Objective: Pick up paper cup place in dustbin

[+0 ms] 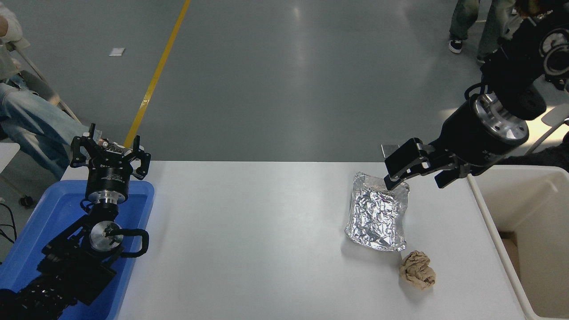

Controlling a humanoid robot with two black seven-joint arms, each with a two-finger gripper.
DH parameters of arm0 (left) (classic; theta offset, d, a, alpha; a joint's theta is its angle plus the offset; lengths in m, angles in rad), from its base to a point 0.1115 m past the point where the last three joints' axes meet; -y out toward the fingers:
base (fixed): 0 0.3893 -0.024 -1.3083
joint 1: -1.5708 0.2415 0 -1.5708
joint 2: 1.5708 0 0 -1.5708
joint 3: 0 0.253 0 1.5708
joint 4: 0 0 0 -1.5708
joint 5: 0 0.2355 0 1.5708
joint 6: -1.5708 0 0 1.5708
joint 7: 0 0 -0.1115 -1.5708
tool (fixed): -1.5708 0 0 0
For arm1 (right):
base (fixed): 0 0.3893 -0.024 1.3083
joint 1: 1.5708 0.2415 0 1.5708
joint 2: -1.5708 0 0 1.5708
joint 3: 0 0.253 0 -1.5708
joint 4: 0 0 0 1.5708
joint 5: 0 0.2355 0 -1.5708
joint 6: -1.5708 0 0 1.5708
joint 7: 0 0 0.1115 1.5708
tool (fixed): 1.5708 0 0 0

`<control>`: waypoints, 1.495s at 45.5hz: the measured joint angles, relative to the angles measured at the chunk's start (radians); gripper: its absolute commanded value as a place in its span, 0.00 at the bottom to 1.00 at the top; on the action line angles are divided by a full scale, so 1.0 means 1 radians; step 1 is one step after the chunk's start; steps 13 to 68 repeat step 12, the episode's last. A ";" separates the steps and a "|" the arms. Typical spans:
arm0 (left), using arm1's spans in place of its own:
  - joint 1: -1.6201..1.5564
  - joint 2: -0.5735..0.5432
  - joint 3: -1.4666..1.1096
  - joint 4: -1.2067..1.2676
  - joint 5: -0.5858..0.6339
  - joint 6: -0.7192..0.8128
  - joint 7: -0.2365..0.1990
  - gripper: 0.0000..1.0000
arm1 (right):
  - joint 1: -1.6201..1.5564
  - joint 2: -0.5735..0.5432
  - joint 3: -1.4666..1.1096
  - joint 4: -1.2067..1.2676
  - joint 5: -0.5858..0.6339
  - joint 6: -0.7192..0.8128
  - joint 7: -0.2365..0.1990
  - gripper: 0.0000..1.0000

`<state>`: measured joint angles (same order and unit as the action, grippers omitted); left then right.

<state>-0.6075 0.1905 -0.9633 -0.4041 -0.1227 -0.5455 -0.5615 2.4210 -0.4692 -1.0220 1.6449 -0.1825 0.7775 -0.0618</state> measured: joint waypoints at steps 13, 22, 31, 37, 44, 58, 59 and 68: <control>0.000 0.000 0.000 0.000 0.000 0.000 0.000 0.99 | 0.005 0.012 0.002 0.003 0.015 0.005 0.002 1.00; 0.000 0.000 0.000 0.000 0.000 0.000 0.000 0.99 | 0.005 0.012 0.002 0.003 0.015 0.005 0.002 1.00; 0.000 0.000 0.000 0.000 0.000 0.000 0.000 0.99 | 0.005 0.012 0.002 0.003 0.015 0.005 0.002 1.00; 0.000 0.000 0.000 0.000 0.000 0.000 0.000 0.99 | 0.005 0.012 0.002 0.003 0.015 0.005 0.002 1.00; 0.000 0.000 0.000 0.000 0.000 0.000 0.000 0.99 | 0.005 0.012 0.002 0.003 0.015 0.005 0.002 1.00; 0.000 0.000 0.000 0.000 0.000 0.000 0.000 0.99 | 0.005 0.012 0.002 0.003 0.015 0.005 0.002 1.00; 0.000 0.000 0.000 0.000 0.000 0.000 0.000 0.99 | 0.005 0.012 0.002 0.003 0.015 0.005 0.002 1.00; 0.000 0.000 0.000 0.000 0.000 0.000 0.000 0.99 | 0.005 0.012 0.002 0.003 0.015 0.005 0.002 1.00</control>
